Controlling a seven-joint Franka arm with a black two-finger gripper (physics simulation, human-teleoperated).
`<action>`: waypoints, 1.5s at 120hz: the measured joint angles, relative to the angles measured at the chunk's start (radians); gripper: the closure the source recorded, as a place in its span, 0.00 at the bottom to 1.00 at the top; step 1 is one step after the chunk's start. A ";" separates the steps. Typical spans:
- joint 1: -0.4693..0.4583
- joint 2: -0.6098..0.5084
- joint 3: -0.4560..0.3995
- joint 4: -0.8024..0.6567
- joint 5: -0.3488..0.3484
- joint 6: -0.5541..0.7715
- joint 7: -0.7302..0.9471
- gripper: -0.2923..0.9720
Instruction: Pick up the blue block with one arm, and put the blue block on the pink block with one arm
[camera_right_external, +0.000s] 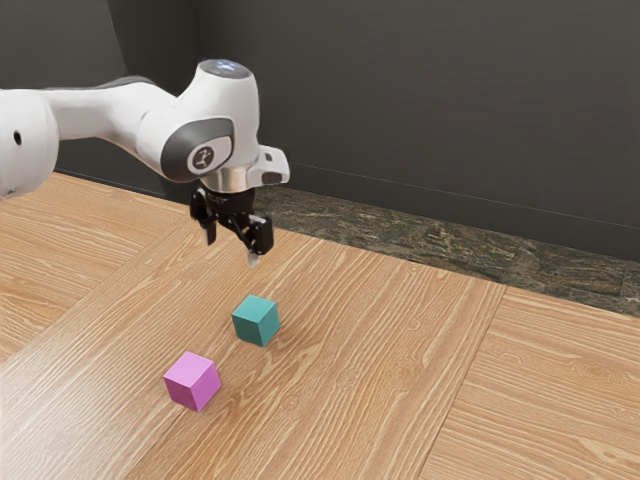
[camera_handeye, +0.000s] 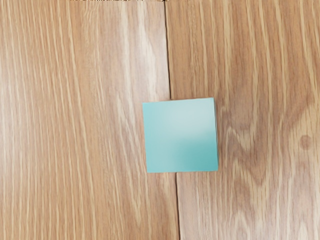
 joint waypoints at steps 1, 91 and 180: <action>0.001 0.001 0.000 -0.004 0.000 0.006 -0.003 0.23; 0.010 0.023 0.119 -0.227 -0.041 0.215 -0.147 0.23; -0.031 0.240 0.110 -0.046 -0.062 0.259 -0.142 0.23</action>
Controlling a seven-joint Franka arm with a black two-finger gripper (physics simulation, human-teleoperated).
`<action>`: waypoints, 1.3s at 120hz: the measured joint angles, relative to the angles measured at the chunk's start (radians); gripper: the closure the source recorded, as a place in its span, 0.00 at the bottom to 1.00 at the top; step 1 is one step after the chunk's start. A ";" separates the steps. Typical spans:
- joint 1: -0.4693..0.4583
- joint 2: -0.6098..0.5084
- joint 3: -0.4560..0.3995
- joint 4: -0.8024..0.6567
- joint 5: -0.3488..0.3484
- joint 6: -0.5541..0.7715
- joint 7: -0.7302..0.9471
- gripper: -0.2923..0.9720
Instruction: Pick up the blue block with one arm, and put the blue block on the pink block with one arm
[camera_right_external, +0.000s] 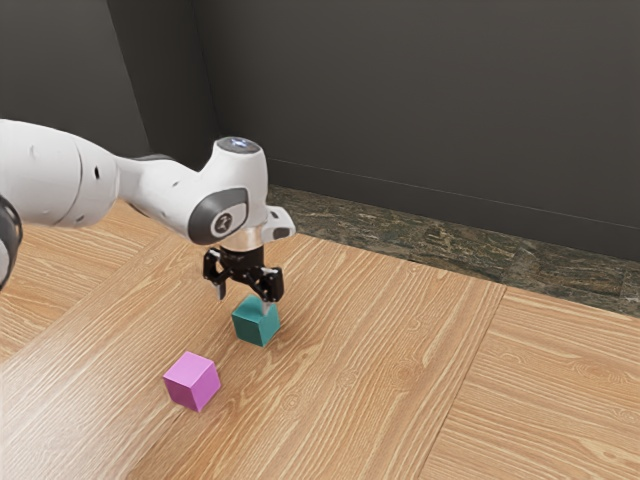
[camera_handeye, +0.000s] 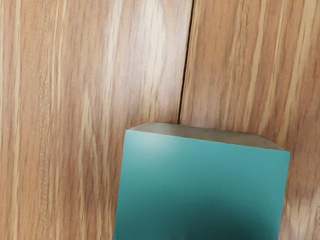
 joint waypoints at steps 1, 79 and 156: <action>0.000 0.002 0.000 0.000 -0.001 0.000 0.000 0.23; -0.003 0.153 -0.002 0.094 -0.030 0.012 0.021 0.26; -0.008 0.001 0.004 -0.032 -0.044 -0.027 0.093 0.46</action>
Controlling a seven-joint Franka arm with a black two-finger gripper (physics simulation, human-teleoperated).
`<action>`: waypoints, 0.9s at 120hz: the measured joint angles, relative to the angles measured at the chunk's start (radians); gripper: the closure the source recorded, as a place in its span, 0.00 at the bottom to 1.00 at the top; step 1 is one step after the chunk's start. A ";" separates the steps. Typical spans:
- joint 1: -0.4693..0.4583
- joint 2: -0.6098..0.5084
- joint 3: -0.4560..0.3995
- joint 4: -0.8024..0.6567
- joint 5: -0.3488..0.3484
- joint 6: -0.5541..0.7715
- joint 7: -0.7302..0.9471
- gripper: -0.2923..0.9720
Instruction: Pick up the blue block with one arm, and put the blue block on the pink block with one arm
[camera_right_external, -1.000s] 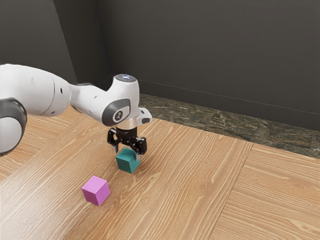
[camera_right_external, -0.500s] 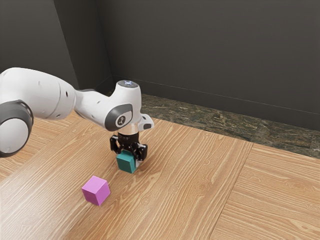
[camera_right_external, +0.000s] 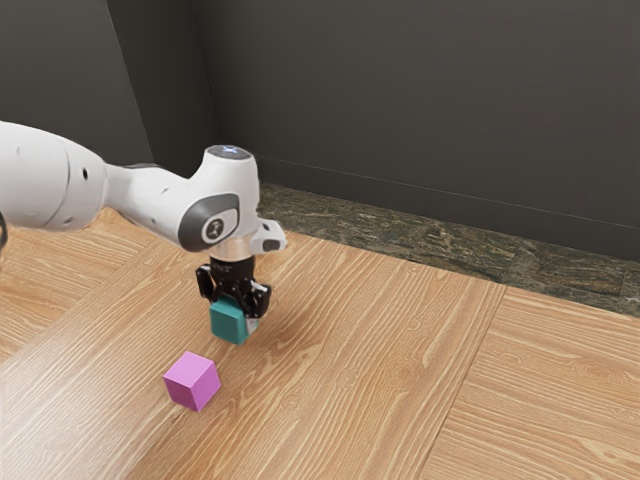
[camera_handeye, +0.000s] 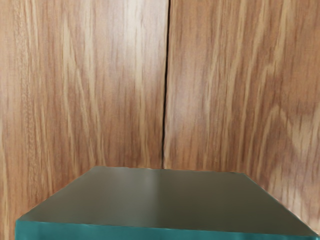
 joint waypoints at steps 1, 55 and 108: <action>0.000 -0.011 0.001 -0.011 0.000 -0.001 0.002 0.46; -0.139 -0.349 0.190 -0.327 0.012 -0.014 0.071 0.47; -0.295 -0.451 0.310 -0.458 0.013 -0.010 0.105 0.47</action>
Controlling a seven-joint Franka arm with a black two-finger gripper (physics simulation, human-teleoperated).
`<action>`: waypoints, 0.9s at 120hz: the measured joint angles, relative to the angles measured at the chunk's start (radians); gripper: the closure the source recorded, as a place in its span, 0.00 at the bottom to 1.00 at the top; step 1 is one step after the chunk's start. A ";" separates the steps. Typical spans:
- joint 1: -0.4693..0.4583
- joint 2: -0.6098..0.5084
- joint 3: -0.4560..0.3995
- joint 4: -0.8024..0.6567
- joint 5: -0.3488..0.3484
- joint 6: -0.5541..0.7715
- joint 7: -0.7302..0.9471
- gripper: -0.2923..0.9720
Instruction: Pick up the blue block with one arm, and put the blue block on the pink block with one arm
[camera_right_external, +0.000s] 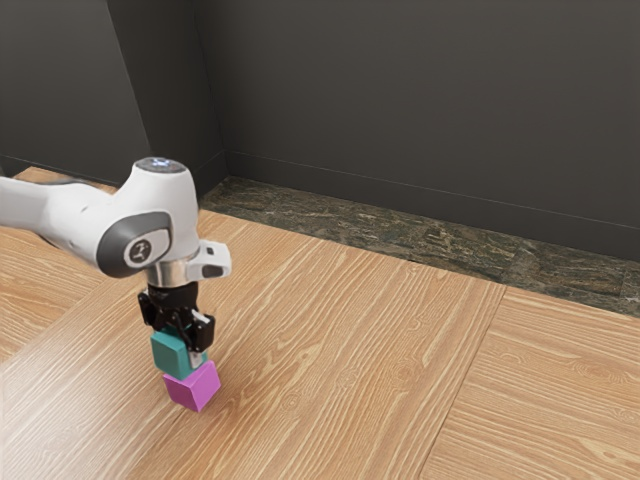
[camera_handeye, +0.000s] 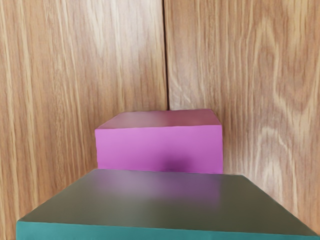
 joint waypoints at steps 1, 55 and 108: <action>0.000 0.000 0.000 -0.001 0.000 0.000 0.000 0.47; 0.005 0.016 0.001 0.015 0.000 0.001 0.021 0.28; -0.047 -0.074 -0.019 0.520 0.007 -0.230 0.048 0.24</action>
